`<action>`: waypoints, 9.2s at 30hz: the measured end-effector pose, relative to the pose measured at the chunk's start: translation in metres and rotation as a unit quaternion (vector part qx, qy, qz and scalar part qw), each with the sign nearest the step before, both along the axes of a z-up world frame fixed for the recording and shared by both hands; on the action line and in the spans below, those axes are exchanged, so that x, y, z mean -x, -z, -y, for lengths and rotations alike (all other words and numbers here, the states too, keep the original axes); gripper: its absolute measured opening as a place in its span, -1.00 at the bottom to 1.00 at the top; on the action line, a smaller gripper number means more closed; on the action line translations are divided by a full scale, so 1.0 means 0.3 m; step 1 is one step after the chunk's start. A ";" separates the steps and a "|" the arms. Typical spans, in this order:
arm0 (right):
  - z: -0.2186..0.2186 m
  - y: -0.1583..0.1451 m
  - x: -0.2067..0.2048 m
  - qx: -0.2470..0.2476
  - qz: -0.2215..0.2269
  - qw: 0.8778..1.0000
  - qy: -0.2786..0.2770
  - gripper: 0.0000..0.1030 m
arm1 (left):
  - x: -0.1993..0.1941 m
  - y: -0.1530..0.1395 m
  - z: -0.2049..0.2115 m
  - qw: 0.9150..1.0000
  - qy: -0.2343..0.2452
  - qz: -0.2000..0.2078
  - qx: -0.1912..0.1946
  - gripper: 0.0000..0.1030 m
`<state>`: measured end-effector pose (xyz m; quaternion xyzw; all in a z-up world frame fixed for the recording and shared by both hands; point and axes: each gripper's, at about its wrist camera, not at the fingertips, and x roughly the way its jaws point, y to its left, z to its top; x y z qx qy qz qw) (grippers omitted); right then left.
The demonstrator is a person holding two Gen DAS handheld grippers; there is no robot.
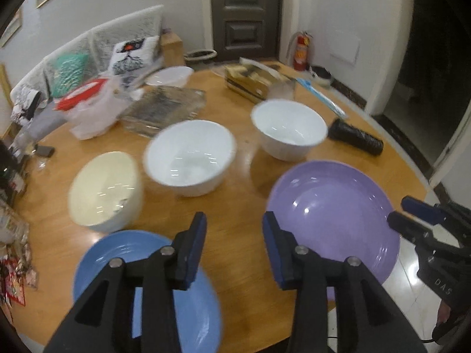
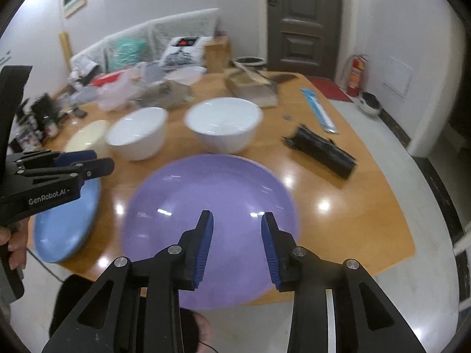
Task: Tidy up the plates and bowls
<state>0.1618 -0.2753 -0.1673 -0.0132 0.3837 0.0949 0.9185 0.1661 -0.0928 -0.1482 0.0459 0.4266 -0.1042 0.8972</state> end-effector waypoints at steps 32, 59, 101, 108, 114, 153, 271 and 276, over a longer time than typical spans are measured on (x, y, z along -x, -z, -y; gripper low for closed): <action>-0.585 0.231 -0.046 -0.025 -0.146 0.978 -0.147 -0.44 | 0.201 0.251 -0.738 0.978 -0.187 -0.048 0.077 -0.36; -0.584 0.152 -0.001 0.002 -0.103 0.982 -0.155 -0.62 | 0.214 0.186 -0.699 0.981 -0.173 -0.039 0.075 -0.86; 0.044 0.082 0.010 -0.052 -0.036 0.998 -0.007 -0.62 | 0.025 0.055 -0.003 0.999 -0.039 -0.022 0.004 -0.86; 0.141 0.098 0.006 -0.054 -0.038 0.998 0.016 -0.62 | -0.009 0.089 0.107 0.999 -0.019 -0.035 -0.004 -0.85; 0.187 0.121 -0.004 -0.045 -0.045 0.998 0.025 -0.62 | -0.017 0.125 0.164 0.999 -0.010 -0.046 -0.016 -0.85; 0.146 0.180 -0.053 0.054 -0.047 0.997 0.039 -0.46 | -0.077 0.200 0.234 0.997 0.014 -0.048 -0.057 -0.71; -0.806 -0.041 -0.503 0.017 -0.055 0.975 -0.215 0.78 | -0.500 -0.082 -0.490 0.997 0.007 -0.076 -0.002 -0.72; -0.869 -0.028 -0.501 0.026 -0.063 0.971 -0.229 0.78 | -0.486 -0.066 -0.555 0.997 -0.004 -0.081 0.002 -0.72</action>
